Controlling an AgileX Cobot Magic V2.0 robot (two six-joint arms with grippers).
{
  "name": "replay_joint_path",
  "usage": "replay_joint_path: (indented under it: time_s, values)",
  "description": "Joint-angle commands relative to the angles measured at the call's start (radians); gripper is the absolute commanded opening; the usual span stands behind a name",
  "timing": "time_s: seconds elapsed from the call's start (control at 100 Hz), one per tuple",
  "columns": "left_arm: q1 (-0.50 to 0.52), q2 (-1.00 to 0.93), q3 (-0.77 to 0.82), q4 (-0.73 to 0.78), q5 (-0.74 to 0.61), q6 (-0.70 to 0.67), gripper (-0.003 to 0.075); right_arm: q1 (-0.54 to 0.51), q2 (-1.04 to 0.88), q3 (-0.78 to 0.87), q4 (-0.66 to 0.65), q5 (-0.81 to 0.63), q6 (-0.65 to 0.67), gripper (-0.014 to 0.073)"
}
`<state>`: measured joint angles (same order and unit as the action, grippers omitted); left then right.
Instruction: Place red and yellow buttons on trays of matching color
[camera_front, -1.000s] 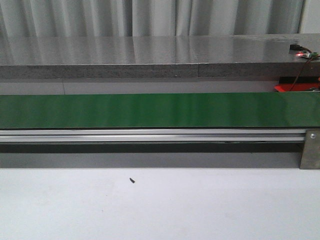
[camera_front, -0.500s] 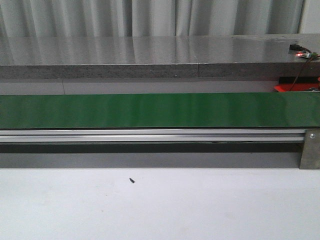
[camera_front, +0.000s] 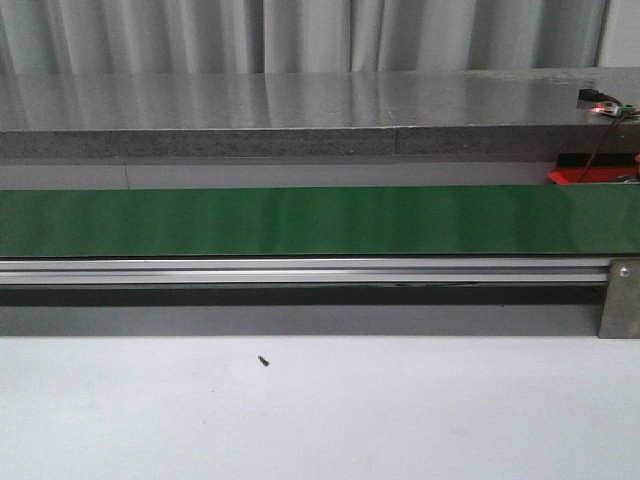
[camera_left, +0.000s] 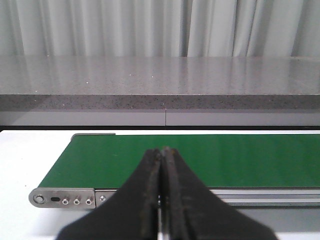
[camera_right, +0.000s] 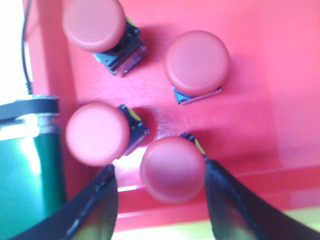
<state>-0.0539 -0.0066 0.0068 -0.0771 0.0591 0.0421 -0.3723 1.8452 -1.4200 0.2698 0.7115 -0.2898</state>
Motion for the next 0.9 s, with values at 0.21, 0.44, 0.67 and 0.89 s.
replay_joint_path:
  time_s: [0.21, 0.44, 0.67, 0.89]
  values:
    - [0.001, -0.033, 0.041, 0.0, -0.075, -0.008, -0.002, 0.025, -0.225, 0.119, 0.007, -0.086, -0.004, 0.0131]
    - [0.001, -0.033, 0.041, 0.0, -0.075, -0.008, -0.002, 0.111, -0.333, 0.198, 0.008, -0.105, -0.004, -0.006]
    - [0.001, -0.033, 0.041, 0.0, -0.075, -0.008, -0.002, 0.222, -0.447, 0.331, 0.028, -0.211, -0.002, -0.006]
    - [0.001, -0.033, 0.041, 0.0, -0.075, -0.008, -0.002, 0.289, -0.58, 0.501, 0.046, -0.36, -0.002, -0.006]
